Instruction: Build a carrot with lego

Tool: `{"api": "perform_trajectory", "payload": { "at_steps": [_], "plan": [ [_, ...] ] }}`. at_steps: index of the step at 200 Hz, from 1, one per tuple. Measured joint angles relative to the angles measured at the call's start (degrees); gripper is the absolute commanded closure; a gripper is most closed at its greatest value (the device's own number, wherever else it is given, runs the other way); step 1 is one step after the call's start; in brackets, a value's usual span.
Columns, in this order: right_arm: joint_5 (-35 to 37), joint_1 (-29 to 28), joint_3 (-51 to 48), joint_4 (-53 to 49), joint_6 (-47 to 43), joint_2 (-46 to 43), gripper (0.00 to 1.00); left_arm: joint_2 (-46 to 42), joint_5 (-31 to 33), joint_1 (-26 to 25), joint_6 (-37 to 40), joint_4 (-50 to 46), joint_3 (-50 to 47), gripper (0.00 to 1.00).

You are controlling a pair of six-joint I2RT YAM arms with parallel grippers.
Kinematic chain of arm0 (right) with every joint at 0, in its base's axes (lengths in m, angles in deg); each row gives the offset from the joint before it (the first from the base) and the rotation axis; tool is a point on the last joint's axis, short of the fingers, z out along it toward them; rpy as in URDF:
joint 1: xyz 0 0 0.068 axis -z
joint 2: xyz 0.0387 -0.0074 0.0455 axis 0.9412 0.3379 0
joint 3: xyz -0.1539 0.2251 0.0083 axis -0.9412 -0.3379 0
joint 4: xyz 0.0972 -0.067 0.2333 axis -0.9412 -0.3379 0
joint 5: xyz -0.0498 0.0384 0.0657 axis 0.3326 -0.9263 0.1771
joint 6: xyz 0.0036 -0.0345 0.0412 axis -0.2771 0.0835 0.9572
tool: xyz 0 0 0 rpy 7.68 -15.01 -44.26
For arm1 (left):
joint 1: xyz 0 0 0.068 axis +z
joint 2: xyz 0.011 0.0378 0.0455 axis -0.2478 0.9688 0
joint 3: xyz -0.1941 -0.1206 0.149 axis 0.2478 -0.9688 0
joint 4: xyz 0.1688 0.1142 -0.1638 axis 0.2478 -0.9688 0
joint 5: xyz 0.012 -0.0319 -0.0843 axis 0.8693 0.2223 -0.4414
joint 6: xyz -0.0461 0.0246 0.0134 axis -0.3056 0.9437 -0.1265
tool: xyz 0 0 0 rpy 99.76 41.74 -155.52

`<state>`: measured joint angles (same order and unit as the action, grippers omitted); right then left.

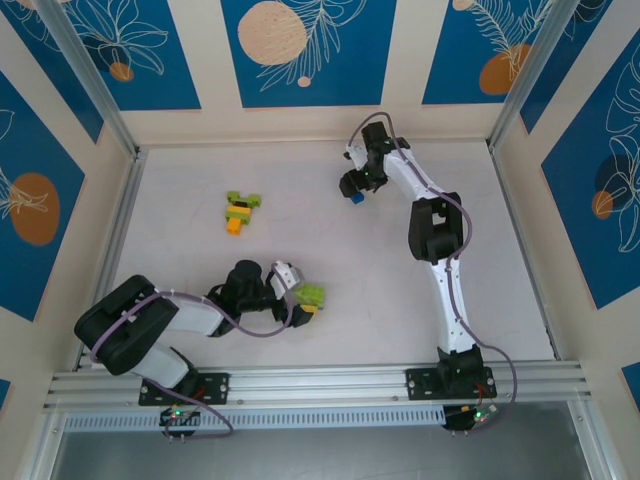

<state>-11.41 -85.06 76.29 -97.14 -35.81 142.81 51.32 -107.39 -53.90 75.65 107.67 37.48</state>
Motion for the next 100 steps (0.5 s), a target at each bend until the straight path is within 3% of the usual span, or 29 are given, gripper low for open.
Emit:
{"api": "perform_trajectory", "payload": {
  "at_steps": [100],
  "plan": [
    [-0.2,-0.1,-0.3,-1.8,-0.4,0.3,0.41,0.0,0.0,0.1,0.0,-0.1,0.0,0.0]
  ]
}}
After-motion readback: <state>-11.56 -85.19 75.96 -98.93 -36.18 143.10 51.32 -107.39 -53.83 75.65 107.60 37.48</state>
